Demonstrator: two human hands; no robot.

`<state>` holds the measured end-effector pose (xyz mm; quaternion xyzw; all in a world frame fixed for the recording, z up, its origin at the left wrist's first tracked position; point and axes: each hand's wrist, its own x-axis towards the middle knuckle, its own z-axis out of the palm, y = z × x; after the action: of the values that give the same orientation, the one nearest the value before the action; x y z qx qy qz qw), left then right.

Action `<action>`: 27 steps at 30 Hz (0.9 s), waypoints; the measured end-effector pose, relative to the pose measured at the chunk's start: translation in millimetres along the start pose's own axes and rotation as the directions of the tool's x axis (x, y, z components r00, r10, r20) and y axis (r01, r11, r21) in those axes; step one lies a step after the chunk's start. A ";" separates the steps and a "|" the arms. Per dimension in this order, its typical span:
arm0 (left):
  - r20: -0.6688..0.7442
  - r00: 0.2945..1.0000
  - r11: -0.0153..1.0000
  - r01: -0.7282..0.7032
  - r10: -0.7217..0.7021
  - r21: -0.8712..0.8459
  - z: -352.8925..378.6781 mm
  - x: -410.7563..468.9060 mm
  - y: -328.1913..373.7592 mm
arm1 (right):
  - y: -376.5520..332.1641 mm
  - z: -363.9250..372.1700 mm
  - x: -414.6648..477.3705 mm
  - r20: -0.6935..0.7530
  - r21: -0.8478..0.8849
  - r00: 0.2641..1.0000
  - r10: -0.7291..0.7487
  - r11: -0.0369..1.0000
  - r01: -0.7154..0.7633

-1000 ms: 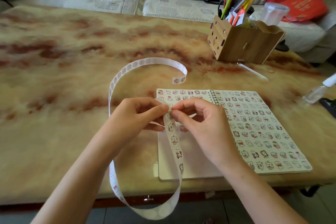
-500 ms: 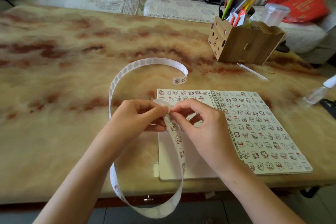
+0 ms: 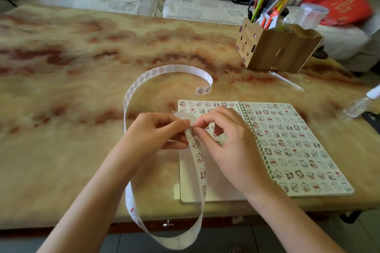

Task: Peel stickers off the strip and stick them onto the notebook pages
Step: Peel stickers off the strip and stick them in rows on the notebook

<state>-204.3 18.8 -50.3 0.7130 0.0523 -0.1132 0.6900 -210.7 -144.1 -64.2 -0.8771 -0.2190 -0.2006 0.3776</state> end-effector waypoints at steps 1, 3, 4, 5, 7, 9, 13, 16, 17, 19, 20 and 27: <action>0.004 1.000 1.000 0.002 -0.002 -0.002 -0.5 -0.3 0.3 | -0.3 0.1 0.4 0.013 0.001 1.000 0.007 1.000 -0.007; 0.022 1.000 1.000 0.006 -0.006 -0.001 -2.1 -1.5 0.7 | -1.0 -0.1 0.7 0.042 0.020 0.999 0.025 0.999 -0.026; 0.033 0.999 1.000 0.007 -0.007 -0.001 -2.8 -2.1 0.8 | -1.6 -0.5 0.6 0.057 0.037 0.998 0.036 0.999 -0.038; 0.040 0.999 1.000 0.008 -0.008 -0.001 -3.2 -2.6 1.1 | -2.2 -1.3 0.5 0.072 0.063 0.996 0.052 0.996 -0.056; 0.033 0.999 1.000 0.007 -0.007 0.001 -3.5 -2.9 1.5 | -5.3 -4.6 1.0 0.105 0.150 0.989 0.106 0.981 -0.121; 0.007 1.000 1.000 0.011 -0.011 0.018 -3.6 -1.3 0.5 | -8.7 -11.7 4.0 0.144 0.285 0.969 0.200 0.929 -0.234; -0.017 1.000 0.996 0.022 -0.021 0.090 -3.2 0.7 -3.9 | 5.1 -41.0 16.3 0.175 0.391 0.880 0.441 0.789 -0.473; -0.013 0.999 0.988 0.032 -0.031 0.149 -1.7 1.5 -8.0 | 22.5 -62.6 20.3 0.279 0.238 0.779 0.561 0.746 -0.622; -0.014 1.000 0.984 0.030 -0.028 0.175 -1.6 2.2 -9.2 | 25.9 -65.9 20.0 0.306 0.197 0.749 0.587 0.731 -0.653; -0.016 1.000 0.976 0.020 -0.017 0.219 -2.1 3.6 -11.0 | 29.3 -67.2 17.9 0.339 0.132 0.710 0.617 0.716 -0.686; -0.014 1.000 0.973 0.016 -0.013 0.231 -2.5 4.2 -11.6 | 30.1 -66.3 16.6 0.349 0.097 0.700 0.623 0.719 -0.688; -0.025 1.000 0.964 0.002 0.005 0.265 -3.6 6.7 -15.2 | 30.6 -57.5 12.6 0.349 0.024 0.694 0.630 0.734 -0.678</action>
<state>-201.0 22.5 -66.5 0.8004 0.0450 -0.1096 0.5877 -194.7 -203.2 -38.8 -0.8862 0.0359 0.1084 0.4490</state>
